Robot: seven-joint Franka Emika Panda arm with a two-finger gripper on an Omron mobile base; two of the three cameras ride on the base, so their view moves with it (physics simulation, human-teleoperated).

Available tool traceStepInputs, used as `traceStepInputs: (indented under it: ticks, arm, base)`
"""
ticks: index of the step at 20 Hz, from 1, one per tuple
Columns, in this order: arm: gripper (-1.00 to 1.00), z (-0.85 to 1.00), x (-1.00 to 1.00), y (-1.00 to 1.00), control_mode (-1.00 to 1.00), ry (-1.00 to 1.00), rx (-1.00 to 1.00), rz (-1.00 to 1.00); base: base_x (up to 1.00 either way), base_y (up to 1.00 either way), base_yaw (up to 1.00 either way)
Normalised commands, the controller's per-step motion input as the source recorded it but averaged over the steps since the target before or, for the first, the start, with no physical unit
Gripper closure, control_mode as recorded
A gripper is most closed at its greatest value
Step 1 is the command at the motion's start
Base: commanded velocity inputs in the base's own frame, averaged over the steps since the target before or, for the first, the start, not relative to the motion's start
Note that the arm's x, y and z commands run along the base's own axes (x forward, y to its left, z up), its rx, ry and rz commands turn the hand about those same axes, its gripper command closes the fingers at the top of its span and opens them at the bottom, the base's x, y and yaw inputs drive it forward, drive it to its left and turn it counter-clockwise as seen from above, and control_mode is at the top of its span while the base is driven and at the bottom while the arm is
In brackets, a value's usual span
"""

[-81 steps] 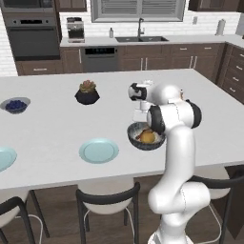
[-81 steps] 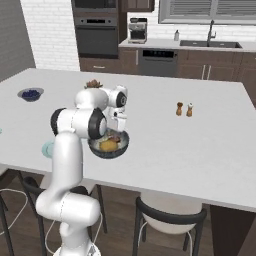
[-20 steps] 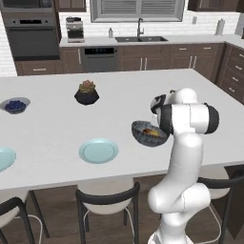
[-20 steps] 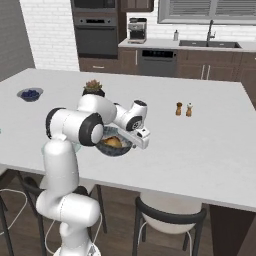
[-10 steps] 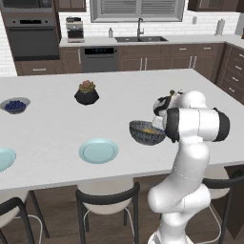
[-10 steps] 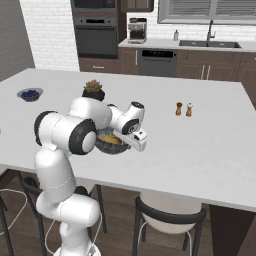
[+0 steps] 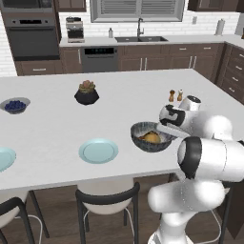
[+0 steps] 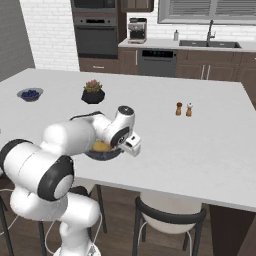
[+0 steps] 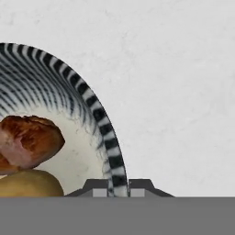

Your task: Pick the chicken drumstick and potato from their plates and place them in the bowl. Then put the bowl in the fridge.

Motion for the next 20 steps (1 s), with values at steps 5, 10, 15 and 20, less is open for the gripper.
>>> traceStepInputs:
  ticks: [5, 10, 15, 20]
  arm:
    - [1.00, 0.76, -0.74, 0.01, -1.00, 0.03, -0.03, -0.16]
    - [1.00, 0.71, -0.74, 0.00, -1.00, 0.00, -0.01, -0.24]
    - [1.00, 0.90, -0.82, 0.00, -1.00, -0.07, -0.02, -0.26]
    - [1.00, 0.84, -0.77, 0.04, -1.00, 0.00, 0.00, -0.26]
  base:
    - [0.00, 0.00, 0.00]
    - [0.00, 0.00, 0.00]
    - [0.00, 0.00, 0.00]
    - [0.00, 0.00, 0.00]
